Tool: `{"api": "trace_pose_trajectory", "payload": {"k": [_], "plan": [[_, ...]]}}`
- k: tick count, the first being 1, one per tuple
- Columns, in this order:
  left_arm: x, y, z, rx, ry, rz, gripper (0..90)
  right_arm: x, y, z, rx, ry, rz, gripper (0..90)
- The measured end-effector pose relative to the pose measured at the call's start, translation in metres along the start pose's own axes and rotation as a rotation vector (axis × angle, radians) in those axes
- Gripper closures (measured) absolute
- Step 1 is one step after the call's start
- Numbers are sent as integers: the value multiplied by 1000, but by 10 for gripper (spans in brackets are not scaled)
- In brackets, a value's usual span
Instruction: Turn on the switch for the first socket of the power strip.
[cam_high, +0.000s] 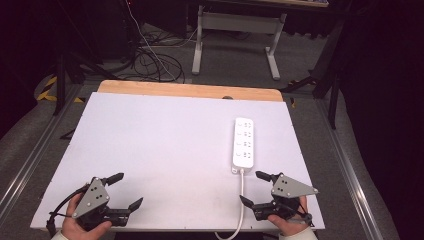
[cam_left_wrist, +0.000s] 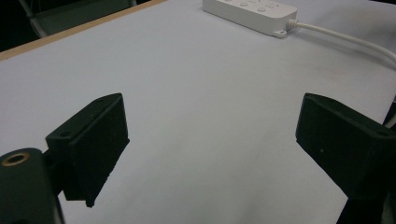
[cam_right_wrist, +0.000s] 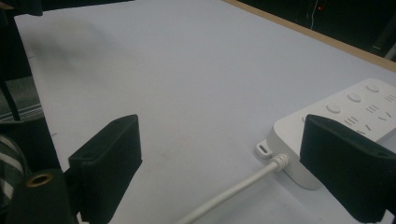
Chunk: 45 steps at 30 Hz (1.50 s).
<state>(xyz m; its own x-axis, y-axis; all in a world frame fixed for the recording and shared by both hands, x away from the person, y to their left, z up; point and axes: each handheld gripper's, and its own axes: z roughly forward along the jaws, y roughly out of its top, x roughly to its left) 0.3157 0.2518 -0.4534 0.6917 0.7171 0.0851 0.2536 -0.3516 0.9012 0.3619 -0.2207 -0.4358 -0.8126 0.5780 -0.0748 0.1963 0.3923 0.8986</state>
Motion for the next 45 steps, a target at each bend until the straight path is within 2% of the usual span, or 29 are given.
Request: {"api": "trace_pose_trajectory", "payload": {"k": [7, 22, 32, 35, 36, 37, 38, 42, 44, 45], "plan": [[0, 0, 1, 5, 1, -5, 99, -5, 8, 1, 1, -5, 8, 133], [0, 0, 0, 7, 0, -6, 100, -11, 28, 2, 2, -21, -7, 142], [0, 0, 1, 8, 1, -5, 100, -13, 34, 5, 5, -35, -5, 161], [0, 0, 1, 8, -1, -4, 102, -15, 36, 6, 6, -25, 3, 165], [0, 0, 1, 8, -2, -5, 103, -17, 38, 7, 5, -13, 10, 213], [0, 0, 1, 8, -2, -5, 103, -17, 38, 7, 5, -13, 10, 213], [0, 0, 1, 8, -1, -4, 102, -19, 41, 8, 7, 8, 16, 291], [0, 0, 1, 10, 2, -1, 102, -21, 46, 8, 2, -12, 16, 325], [0, 0, 1, 10, 3, -1, 102, -23, 49, 11, 6, -36, 15, 384], [0, 0, 1, 10, 3, -2, 102, -23, 49, 11, 6, -36, 15, 384]]}}
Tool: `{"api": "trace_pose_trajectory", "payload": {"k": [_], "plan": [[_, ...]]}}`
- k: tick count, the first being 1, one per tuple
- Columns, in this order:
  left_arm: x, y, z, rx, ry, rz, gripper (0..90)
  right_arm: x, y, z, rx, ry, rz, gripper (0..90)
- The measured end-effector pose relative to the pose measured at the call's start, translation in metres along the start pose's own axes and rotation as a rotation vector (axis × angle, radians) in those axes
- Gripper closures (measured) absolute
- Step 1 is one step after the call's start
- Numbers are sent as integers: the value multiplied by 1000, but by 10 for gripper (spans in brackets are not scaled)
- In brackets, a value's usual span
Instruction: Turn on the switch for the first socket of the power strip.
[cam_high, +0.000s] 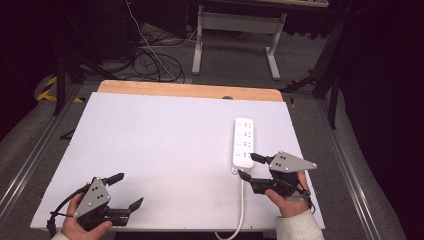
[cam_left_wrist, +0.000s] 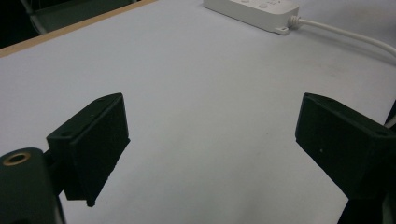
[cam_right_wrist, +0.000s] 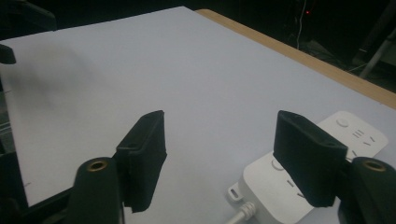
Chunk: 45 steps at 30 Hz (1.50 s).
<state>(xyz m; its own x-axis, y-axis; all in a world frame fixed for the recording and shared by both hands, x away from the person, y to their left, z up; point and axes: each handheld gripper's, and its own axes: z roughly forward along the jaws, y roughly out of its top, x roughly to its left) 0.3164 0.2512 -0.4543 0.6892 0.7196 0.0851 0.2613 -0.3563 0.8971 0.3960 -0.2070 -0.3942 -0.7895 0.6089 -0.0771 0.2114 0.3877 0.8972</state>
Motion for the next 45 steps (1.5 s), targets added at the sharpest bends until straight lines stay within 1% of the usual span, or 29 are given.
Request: {"api": "trace_pose_trajectory", "payload": {"k": [1, 2, 3, 4, 6, 9, 10, 11, 12, 13, 14, 15, 16, 18, 20, 23, 29, 34, 35, 36, 38, 39, 42, 44, 45], "plan": [[0, 0, 0, 0, 0, 0, 102, -1, 1, 1, 6, 2, 4, 411], [0, 0, 0, 0, 1, 0, 102, -2, 2, 2, 12, 6, 8, 419], [0, 0, 0, 0, 1, 0, 102, -4, 3, 4, 26, 2, 10, 499], [0, 0, 0, -1, 1, 1, 102, -4, 3, 4, 26, 2, 10, 499], [0, 0, 0, -1, 1, 1, 102, -6, 4, 6, 36, 21, 24, 554], [0, 0, 0, 3, 4, 0, 102, -10, 5, 8, 36, 24, 30, 609], [0, 0, 0, 2, 8, 2, 102, -12, 4, 10, 45, 1, 28, 658], [0, 0, 0, 3, 8, 2, 103, -12, 4, 11, 53, -12, 34, 678], [0, 0, 0, 3, 9, 2, 103, -12, 4, 11, 53, -12, 34, 678], [0, 0, 0, 4, 7, -1, 103, -14, 4, 12, 61, -30, 35, 708], [0, 0, 0, 3, 8, -1, 103, -16, 4, 14, 65, -39, 40, 748], [0, 0, 0, 3, 8, -1, 103, -16, 4, 14, 65, -39, 40, 748], [0, 0, 0, 4, 8, -1, 103, -18, 4, 16, 65, -49, 36, 787], [0, 0, 0, 3, 10, 2, 103, -18, 4, 16, 69, -51, 42, 799], [0, 0, 0, 4, 10, 2, 103, -20, 4, 18, 79, -64, 43, 841], [0, 0, 0, 5, 11, 2, 104, -24, 4, 21, 88, -64, 48, 900], [0, 0, 0, 7, 12, 2, 105, -29, 3, 28, 94, -84, 74, 900], [0, 0, 0, 5, 14, 0, 105, -34, 3, 33, 79, -99, 103, 900], [0, 0, 0, 5, 14, 0, 105, -37, 2, 36, 82, -108, 114, 900], [0, 0, 0, 5, 14, 0, 105, -37, 2, 36, 82, -108, 114, 900], [1, 0, 1, 7, 14, 0, 105, -41, 1, 41, 87, -109, 135, 900], [1, 0, 1, 7, 14, 0, 105, -41, 1, 41, 87, -109, 135, 900], [0, 0, 0, 6, 14, 1, 105, -47, -1, 47, 97, -113, 165, 900], [1, 0, 0, 5, 14, -1, 105, -49, -2, 50, 102, -112, 169, 900], [1, 0, 0, 7, 14, -1, 105, -49, -2, 53, 112, -123, 167, 900]]}}
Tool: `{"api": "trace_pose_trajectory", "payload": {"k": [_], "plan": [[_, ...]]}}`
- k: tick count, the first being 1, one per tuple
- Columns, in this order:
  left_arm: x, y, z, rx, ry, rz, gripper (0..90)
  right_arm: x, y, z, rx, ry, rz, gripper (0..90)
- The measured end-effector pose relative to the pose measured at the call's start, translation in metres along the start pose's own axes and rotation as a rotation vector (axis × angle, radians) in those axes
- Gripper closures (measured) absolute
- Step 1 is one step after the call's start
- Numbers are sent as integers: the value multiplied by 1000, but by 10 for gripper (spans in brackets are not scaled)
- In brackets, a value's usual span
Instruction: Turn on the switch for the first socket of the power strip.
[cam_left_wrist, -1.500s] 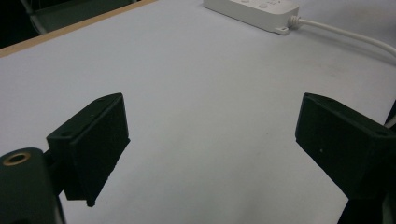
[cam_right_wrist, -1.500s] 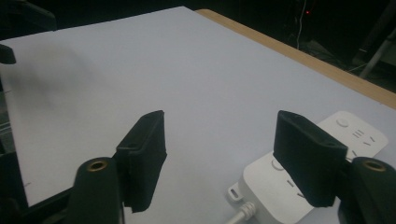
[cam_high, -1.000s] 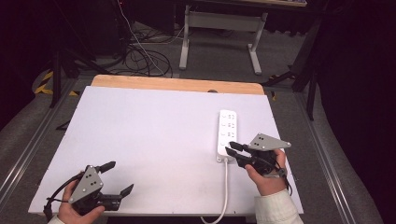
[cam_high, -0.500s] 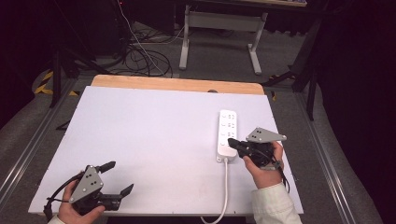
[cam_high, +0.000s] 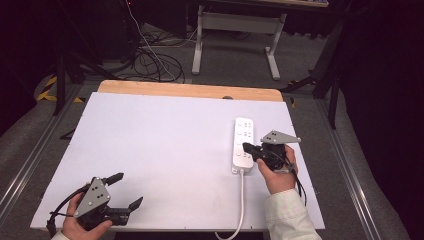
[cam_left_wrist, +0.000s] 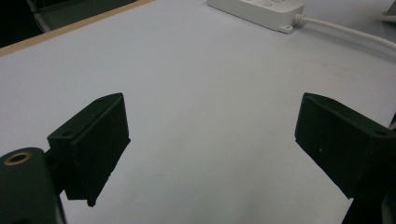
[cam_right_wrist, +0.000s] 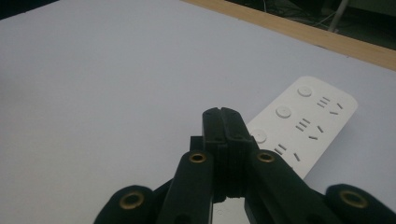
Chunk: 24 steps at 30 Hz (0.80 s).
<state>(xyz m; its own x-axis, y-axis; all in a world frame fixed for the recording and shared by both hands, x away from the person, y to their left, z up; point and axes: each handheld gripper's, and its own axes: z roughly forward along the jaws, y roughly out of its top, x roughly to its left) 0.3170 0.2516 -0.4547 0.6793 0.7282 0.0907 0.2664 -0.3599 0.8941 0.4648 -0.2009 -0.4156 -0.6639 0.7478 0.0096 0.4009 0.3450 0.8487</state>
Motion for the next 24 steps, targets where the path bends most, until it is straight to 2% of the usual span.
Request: {"api": "trace_pose_trajectory", "payload": {"k": [6, 14, 24], "plan": [[0, 0, 0, -2, -1, 0, 106, 0, -4, 10, 41, -30, -31, 900], [0, 0, 0, 0, -1, 1, 106, 0, -10, 25, 89, -30, -43, 900], [0, 0, 0, 2, -1, 1, 106, -3, -14, 38, 108, -48, -26, 900]]}}
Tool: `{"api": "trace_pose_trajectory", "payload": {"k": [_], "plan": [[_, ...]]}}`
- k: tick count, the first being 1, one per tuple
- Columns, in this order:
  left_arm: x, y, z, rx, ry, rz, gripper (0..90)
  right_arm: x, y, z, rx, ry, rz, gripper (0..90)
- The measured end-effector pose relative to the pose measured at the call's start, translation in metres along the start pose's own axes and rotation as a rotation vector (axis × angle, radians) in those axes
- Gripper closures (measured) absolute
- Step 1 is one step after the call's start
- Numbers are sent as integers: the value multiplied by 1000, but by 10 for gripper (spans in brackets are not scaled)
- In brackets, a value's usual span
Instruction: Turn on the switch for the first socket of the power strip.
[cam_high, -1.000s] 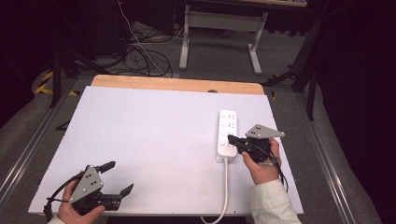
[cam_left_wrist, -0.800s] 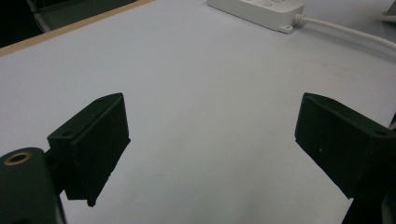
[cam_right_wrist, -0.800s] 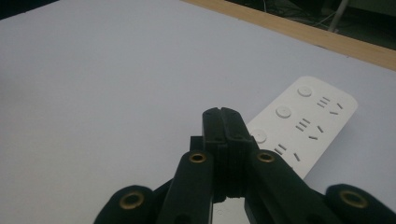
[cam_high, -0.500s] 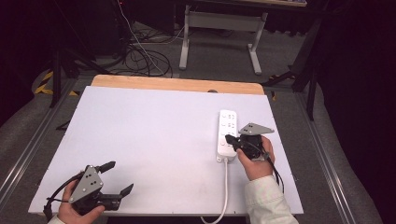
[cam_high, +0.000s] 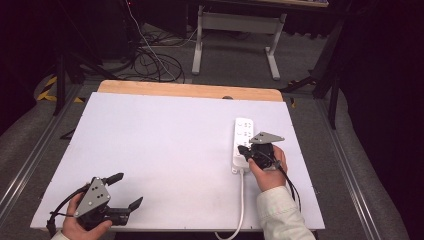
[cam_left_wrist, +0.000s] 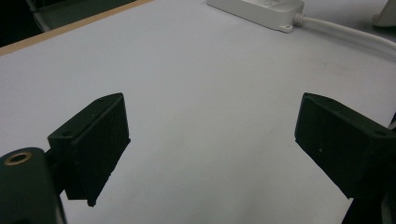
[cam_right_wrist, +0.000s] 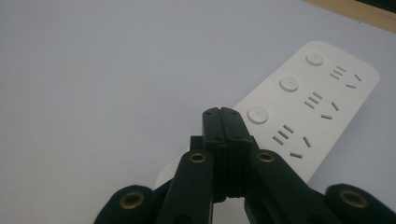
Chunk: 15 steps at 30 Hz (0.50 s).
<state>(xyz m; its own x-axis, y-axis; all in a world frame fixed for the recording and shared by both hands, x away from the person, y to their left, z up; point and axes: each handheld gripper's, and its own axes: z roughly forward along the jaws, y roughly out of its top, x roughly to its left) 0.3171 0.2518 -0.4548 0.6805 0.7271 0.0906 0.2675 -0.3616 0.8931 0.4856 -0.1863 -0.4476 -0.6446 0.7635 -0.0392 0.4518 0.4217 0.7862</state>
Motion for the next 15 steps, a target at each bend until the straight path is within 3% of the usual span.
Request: {"api": "trace_pose_trajectory", "payload": {"k": [15], "plan": [[0, 0, 0, 1, 1, -1, 106, -2, -4, 10, 25, -16, 1, 900]]}}
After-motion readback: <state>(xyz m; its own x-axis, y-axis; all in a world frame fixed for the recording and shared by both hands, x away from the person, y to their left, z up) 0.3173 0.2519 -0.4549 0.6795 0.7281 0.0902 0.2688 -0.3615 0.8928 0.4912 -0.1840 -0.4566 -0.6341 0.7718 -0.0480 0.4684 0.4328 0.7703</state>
